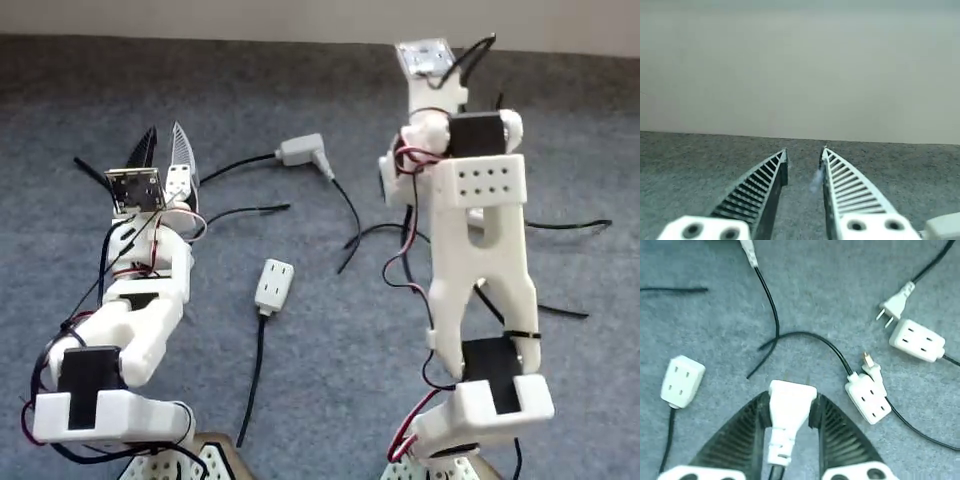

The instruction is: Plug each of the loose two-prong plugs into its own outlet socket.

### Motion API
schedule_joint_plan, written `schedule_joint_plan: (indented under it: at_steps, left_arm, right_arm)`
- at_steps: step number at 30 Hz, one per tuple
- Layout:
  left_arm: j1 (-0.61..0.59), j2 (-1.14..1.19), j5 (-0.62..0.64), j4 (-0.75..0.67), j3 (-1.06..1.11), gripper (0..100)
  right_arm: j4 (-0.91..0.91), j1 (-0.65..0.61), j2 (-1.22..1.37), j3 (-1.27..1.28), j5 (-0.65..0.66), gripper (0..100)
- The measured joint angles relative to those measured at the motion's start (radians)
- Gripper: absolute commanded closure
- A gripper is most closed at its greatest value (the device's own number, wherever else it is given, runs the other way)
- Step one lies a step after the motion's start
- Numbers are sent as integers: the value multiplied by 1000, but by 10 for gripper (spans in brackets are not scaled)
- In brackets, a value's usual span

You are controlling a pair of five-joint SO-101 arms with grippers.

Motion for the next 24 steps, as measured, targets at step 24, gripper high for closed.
schedule_joint_plan:
  at_steps: [24]
  left_arm:
    - [-98, 0, 0, 0, 0, 878]
  right_arm:
    - [3, -393, 239, -64, -721, 985]
